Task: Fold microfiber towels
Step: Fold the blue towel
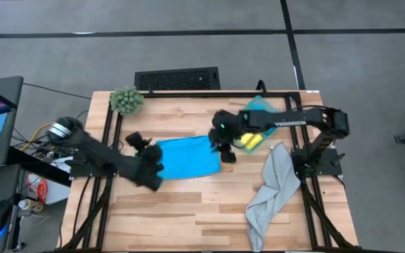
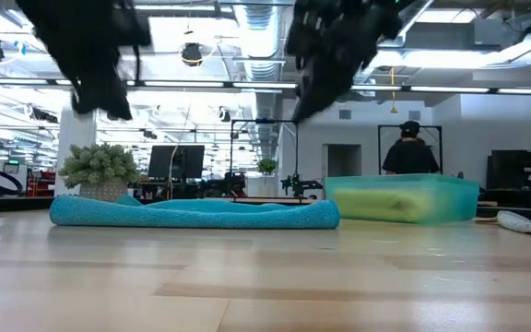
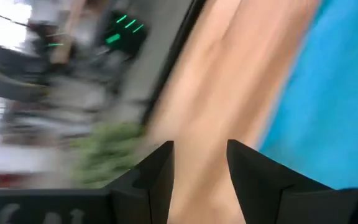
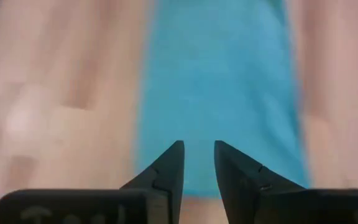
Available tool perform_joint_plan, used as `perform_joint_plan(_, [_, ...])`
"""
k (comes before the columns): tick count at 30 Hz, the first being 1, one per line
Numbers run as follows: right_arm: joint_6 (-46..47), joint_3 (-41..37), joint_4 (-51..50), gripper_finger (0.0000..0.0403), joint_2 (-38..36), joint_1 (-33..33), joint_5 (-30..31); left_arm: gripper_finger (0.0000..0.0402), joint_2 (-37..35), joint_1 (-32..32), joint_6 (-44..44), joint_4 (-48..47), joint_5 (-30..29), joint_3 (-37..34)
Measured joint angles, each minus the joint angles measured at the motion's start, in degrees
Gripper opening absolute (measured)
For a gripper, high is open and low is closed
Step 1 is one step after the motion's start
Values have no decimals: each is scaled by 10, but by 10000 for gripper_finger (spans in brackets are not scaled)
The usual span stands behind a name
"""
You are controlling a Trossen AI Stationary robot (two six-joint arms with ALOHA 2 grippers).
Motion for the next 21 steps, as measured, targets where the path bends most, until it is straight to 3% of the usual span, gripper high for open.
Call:
perform_joint_plan(4, [20, -96, 147, 104, -41, 47, -19, 142, -115, -98, -27, 167, -30, -67])
perform_joint_plan(8, [58, -194, 289, 95, -55, 90, 66, 136, -169, -142, 19, 367, -20, -156])
perform_joint_plan(13, [95, -240, 394, 93, -31, 124, 132, 93, -140, -127, 82, 546, 24, -230])
perform_joint_plan(18, [134, -253, 389, 92, 14, 137, 136, 43, -85, -122, 81, 571, 19, -238])
perform_joint_plan(21, [146, -254, 390, 92, 45, 144, 137, 21, -46, -123, 80, 592, 53, -238])
